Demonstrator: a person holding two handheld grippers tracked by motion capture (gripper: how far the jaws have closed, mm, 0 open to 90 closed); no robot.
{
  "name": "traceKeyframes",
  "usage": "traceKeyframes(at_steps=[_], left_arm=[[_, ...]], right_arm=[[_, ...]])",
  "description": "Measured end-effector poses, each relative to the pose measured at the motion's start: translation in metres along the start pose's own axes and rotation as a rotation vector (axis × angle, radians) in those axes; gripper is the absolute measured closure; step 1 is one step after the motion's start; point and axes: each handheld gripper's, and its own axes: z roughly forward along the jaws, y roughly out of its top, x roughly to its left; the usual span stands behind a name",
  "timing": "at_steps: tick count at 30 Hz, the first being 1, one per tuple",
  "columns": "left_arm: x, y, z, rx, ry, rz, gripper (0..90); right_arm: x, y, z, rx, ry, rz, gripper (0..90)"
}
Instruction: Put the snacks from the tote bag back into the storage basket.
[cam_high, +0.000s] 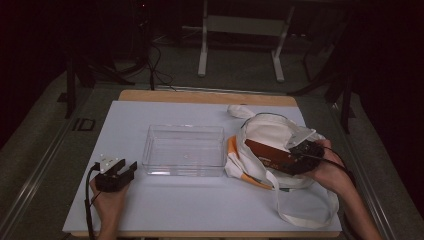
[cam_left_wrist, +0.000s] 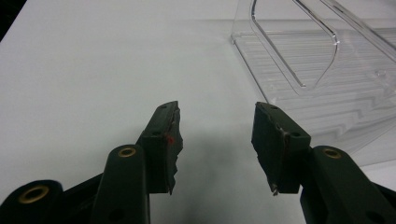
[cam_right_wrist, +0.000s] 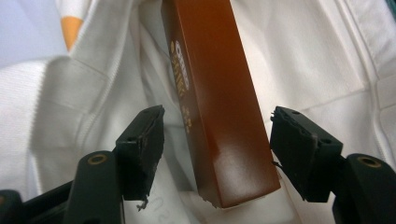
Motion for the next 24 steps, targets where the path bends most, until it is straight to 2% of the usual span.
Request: traceKeyframes(at_steps=[18,24], left_arm=[[0.000,0.000,0.000,0.002,0.000,-0.001,52.0],[0.000,0.000,0.000,0.001,0.000,-0.002,52.0]], right_arm=[[-0.018,-0.004,0.015,0.107,0.044,0.005,30.0],[-0.025,-0.004,0.020,0.146,0.071,-0.007,29.8]])
